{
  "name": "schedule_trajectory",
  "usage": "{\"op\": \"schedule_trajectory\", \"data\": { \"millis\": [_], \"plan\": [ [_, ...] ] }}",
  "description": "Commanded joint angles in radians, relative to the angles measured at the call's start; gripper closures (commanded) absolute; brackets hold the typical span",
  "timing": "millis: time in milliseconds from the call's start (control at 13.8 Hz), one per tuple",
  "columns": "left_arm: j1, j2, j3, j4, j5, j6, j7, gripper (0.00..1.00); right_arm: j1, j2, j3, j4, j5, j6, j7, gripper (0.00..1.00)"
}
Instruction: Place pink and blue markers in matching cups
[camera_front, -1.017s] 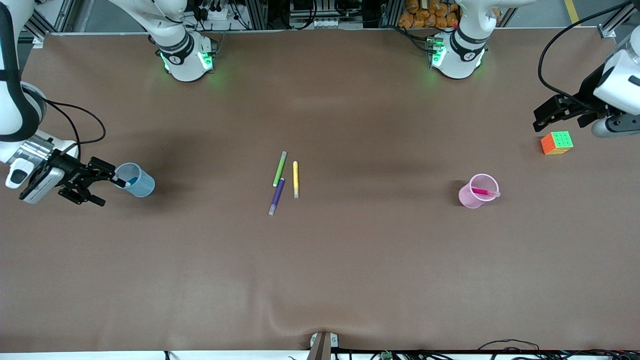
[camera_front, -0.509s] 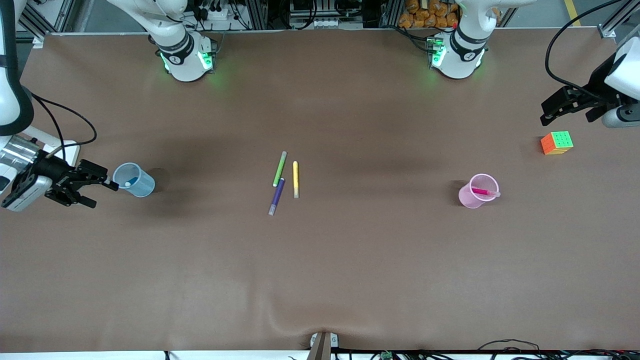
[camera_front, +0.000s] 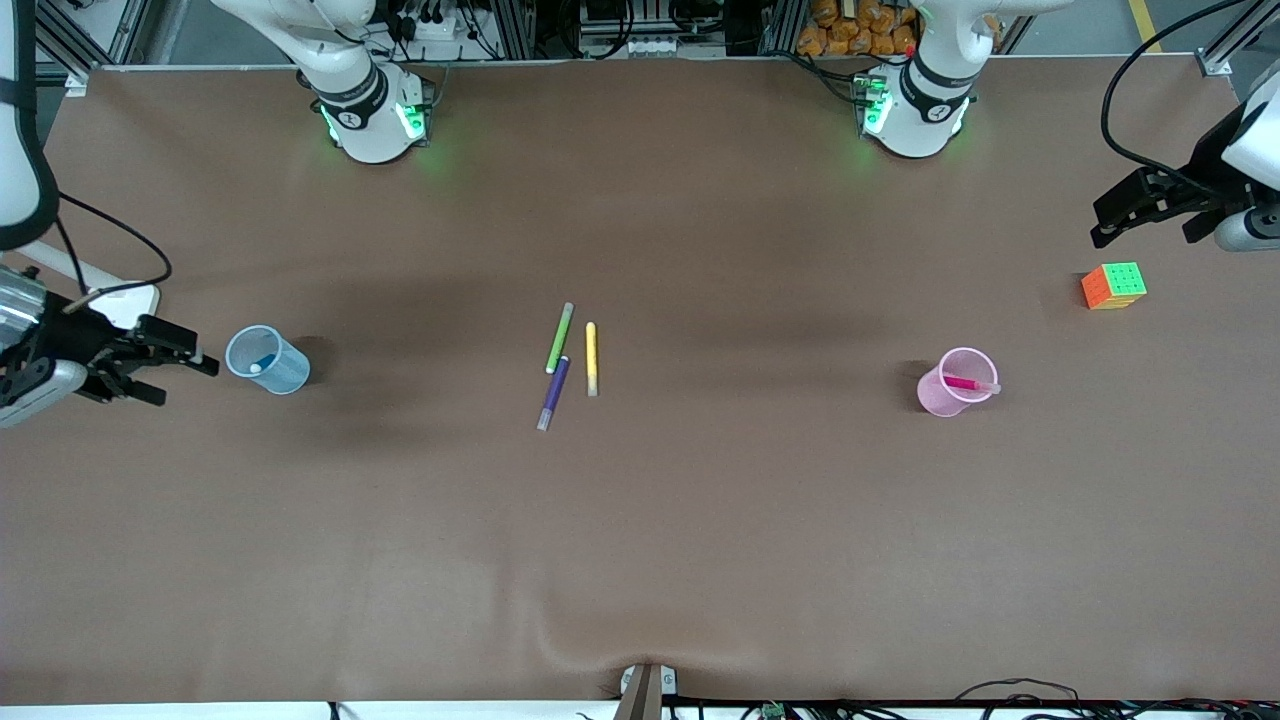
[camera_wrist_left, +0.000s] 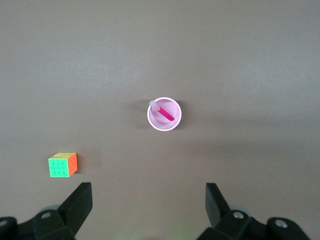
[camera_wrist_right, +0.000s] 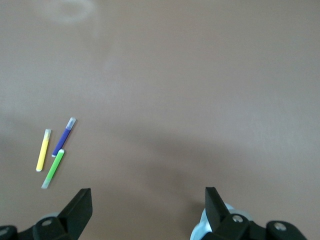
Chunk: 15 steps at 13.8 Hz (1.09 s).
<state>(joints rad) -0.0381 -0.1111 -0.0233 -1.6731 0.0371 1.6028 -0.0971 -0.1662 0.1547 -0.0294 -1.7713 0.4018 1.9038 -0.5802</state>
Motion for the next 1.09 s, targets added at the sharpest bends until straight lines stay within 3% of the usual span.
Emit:
{"op": "schedule_trajectory", "data": {
  "millis": [0, 436, 654, 1017],
  "plan": [
    [-0.012, -0.015, 0.006, 0.013, -0.016, -0.021, 0.011, 0.0, 0.017, 0.002, -0.004, 0.129, -0.08, -0.15, 0.147, 0.0],
    [-0.012, -0.015, 0.008, 0.018, -0.017, -0.023, 0.013, 0.0, 0.109, -0.012, -0.02, 0.326, -0.257, -0.437, 0.411, 0.0],
    [-0.023, -0.016, 0.008, 0.016, -0.016, -0.023, 0.005, 0.0, 0.131, -0.079, -0.02, 0.308, -0.285, -0.521, 0.593, 0.0],
    [-0.028, -0.021, 0.003, 0.016, -0.017, -0.024, 0.002, 0.0, 0.128, -0.191, -0.046, 0.158, -0.285, -0.47, 0.619, 0.0]
  ]
}}
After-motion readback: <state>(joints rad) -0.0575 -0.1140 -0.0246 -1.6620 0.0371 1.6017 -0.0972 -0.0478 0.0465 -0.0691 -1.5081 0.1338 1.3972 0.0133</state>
